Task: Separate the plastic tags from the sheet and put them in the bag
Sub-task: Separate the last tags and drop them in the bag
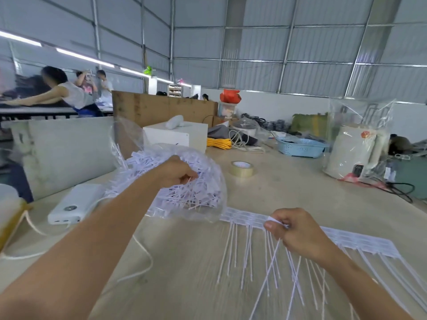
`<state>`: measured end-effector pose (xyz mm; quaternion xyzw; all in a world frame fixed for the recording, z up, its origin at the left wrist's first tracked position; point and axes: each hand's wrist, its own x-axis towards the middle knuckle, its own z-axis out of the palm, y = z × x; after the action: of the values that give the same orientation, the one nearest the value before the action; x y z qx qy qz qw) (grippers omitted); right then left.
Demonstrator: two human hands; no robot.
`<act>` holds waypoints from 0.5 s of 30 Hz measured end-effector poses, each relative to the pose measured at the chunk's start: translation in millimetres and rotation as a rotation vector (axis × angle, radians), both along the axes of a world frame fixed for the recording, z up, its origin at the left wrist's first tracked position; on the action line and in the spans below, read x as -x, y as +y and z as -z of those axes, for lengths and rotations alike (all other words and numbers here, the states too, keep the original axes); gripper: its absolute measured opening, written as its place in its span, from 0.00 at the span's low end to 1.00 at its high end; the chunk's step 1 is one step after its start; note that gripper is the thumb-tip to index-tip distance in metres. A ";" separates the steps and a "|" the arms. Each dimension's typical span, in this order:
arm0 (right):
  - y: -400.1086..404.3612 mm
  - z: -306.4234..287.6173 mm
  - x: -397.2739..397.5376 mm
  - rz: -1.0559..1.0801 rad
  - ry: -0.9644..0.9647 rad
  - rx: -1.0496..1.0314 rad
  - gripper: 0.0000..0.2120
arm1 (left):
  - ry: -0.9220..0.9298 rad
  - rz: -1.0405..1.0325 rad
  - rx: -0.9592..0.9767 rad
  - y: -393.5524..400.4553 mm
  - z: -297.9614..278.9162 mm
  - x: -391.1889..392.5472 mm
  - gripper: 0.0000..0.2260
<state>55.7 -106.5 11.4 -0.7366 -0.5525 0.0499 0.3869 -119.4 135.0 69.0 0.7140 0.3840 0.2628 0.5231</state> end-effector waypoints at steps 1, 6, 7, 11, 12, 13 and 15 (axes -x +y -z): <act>-1.7 1.6 -1.7 0.009 -0.002 -0.003 0.13 | -0.038 -0.032 -0.003 5.3 -2.0 -7.6 0.08; -8.9 7.4 -10.9 0.030 -0.033 0.007 0.14 | 0.180 -0.203 -0.369 22.0 5.2 -31.8 0.08; -9.9 8.3 -12.2 0.030 -0.041 0.010 0.14 | 0.254 -0.206 -0.435 26.6 11.2 -35.1 0.12; -11.6 9.8 -14.6 0.025 -0.032 0.026 0.15 | 0.580 -0.155 -0.699 21.1 18.6 -41.4 0.14; -11.5 9.7 -14.5 0.024 -0.014 0.034 0.15 | 0.666 -0.135 -0.747 15.3 15.4 -39.6 0.14; -11.6 9.3 -13.9 0.020 0.001 0.040 0.15 | 0.755 -0.109 -0.816 9.1 12.6 -38.2 0.14; -12.1 8.5 -12.1 0.011 0.036 0.034 0.14 | 0.946 -0.013 -0.904 -11.8 3.8 -30.7 0.13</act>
<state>67.9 -118.6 2.9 -0.7450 -0.5403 0.0704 0.3847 -88.7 123.2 65.2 0.8998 0.4287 0.0589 -0.0557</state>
